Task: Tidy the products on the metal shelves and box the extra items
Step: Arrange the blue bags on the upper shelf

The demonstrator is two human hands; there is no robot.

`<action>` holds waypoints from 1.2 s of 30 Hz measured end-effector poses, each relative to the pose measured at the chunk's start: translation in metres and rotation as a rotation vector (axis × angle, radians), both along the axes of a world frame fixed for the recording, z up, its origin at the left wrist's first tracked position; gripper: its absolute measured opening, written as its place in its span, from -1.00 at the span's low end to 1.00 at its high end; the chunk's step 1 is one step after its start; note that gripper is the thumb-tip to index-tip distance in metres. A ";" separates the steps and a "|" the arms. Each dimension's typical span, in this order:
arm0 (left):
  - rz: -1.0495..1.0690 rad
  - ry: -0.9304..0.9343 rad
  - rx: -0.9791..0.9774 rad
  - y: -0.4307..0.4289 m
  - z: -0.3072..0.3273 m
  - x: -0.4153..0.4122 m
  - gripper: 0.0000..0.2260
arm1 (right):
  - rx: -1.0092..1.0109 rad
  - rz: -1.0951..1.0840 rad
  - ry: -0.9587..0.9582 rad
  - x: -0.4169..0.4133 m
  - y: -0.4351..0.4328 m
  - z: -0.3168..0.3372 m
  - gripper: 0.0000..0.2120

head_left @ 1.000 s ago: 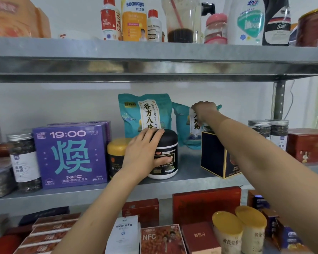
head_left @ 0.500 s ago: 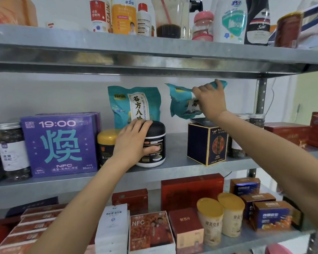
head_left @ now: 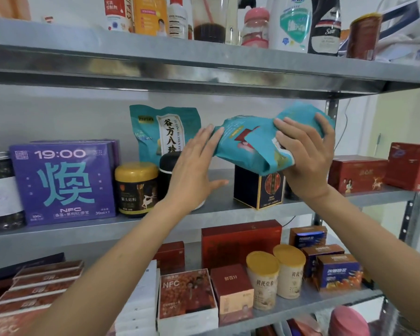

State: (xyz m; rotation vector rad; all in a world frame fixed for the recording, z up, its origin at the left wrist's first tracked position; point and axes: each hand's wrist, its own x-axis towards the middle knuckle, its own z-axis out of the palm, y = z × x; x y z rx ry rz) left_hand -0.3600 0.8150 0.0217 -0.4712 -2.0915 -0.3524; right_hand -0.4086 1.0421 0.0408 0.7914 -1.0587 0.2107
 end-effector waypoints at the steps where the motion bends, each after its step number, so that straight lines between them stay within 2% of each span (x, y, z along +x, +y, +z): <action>1: -0.059 0.010 0.042 0.006 0.001 0.001 -0.03 | -0.002 0.026 -0.001 0.006 0.003 -0.004 -0.89; 5: -0.240 0.102 0.182 0.026 0.001 0.007 -0.19 | -0.033 0.143 -0.077 0.023 0.014 -0.015 -0.84; 7: -0.242 0.139 0.213 0.033 0.000 0.010 -0.31 | -0.040 0.173 -0.134 0.028 0.021 -0.018 -0.80; 10: -0.172 0.128 0.217 0.039 -0.001 0.013 -0.38 | -0.030 0.164 -0.214 0.030 0.028 -0.017 -0.73; 13: -0.128 0.092 0.279 0.041 -0.003 0.015 -0.41 | -0.057 0.172 -0.360 0.029 0.032 -0.013 -0.58; 15: -0.158 0.026 0.396 0.042 -0.002 0.019 -0.47 | -0.110 0.214 -0.478 0.031 0.033 -0.008 -0.48; 19: -0.294 -0.161 0.694 0.040 0.004 0.027 -0.61 | -0.298 0.481 -0.684 0.039 0.015 -0.005 -0.11; 22: -0.469 -0.280 0.854 0.037 0.003 0.036 -0.61 | -0.383 0.729 -1.021 0.044 0.006 -0.007 0.04; 25: -0.636 -0.379 0.957 0.033 -0.006 0.050 -0.58 | -0.102 1.103 -1.578 0.049 0.012 -0.014 0.07; 26: -0.682 -0.418 0.983 0.031 -0.011 0.054 -0.58 | 0.052 1.163 -1.721 0.050 0.013 -0.020 0.06; 28: -0.736 -0.480 0.997 0.027 -0.021 0.062 -0.58 | 0.234 1.223 -1.820 0.052 0.009 -0.040 -0.03; 33: -0.779 -0.645 0.999 0.018 -0.051 0.080 -0.63 | 0.043 1.339 -1.823 0.068 0.000 -0.084 -0.51; 36: -0.859 -0.861 0.939 0.017 -0.071 0.091 -0.58 | -0.076 1.251 -1.866 0.081 -0.004 -0.111 -0.63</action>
